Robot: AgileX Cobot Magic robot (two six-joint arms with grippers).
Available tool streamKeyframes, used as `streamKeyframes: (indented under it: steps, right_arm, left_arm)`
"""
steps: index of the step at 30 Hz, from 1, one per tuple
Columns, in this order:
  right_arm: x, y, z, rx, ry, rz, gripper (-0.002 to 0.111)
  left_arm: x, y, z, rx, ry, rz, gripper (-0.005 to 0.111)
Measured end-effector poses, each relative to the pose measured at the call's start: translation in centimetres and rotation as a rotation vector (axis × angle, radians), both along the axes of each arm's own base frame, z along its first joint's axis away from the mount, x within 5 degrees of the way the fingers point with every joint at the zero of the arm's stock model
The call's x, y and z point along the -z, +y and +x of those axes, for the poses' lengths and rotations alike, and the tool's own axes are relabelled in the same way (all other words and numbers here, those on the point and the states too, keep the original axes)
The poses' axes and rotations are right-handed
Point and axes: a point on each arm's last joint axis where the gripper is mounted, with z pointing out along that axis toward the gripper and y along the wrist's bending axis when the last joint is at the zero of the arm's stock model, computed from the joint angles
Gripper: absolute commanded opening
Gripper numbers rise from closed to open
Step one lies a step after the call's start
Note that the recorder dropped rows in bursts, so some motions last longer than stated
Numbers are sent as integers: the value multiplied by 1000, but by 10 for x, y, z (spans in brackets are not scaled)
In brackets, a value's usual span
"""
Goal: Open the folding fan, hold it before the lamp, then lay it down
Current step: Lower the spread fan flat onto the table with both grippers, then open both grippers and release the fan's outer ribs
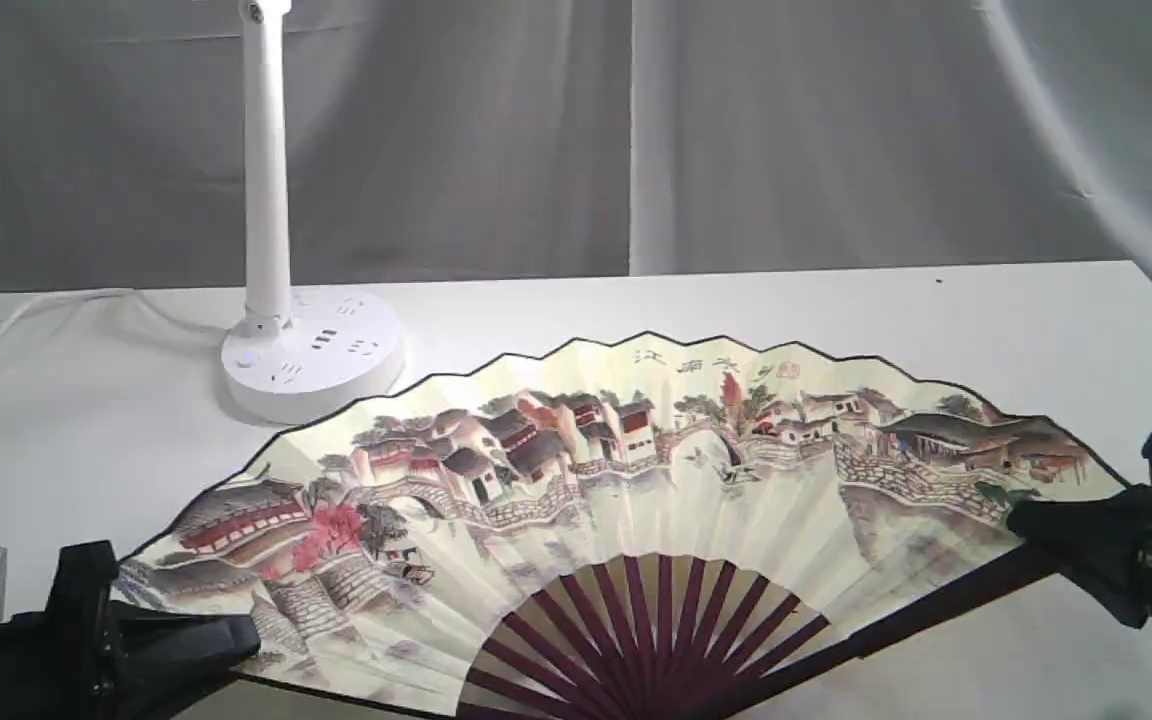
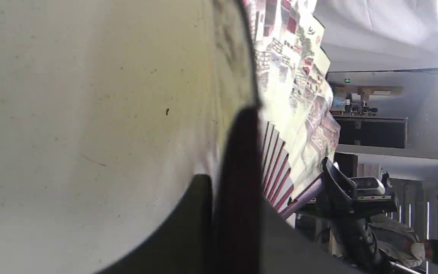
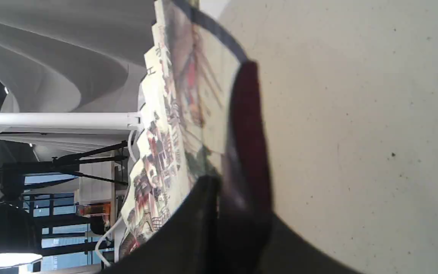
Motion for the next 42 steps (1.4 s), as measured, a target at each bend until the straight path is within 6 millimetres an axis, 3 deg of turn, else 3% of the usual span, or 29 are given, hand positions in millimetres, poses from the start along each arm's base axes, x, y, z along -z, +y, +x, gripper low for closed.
streamKeyframes:
  steps: [19,26,30,38,42]
  right_arm:
    - [9,-2,-3,22,79,-53,0]
    - [9,-2,-3,23,82,-56,1]
    - [10,-2,-3,20,78,-75,16]
    - [14,-6,-4,13,89,-194,56]
    - [13,-9,-3,22,97,-226,72]
  left_arm:
    - [4,0,-3,19,23,38,0]
    - [5,1,-2,11,31,50,9]
    - [8,3,-3,3,50,81,22]
    - [17,9,-3,-29,94,191,61]
    - [17,9,-3,-27,90,187,72]
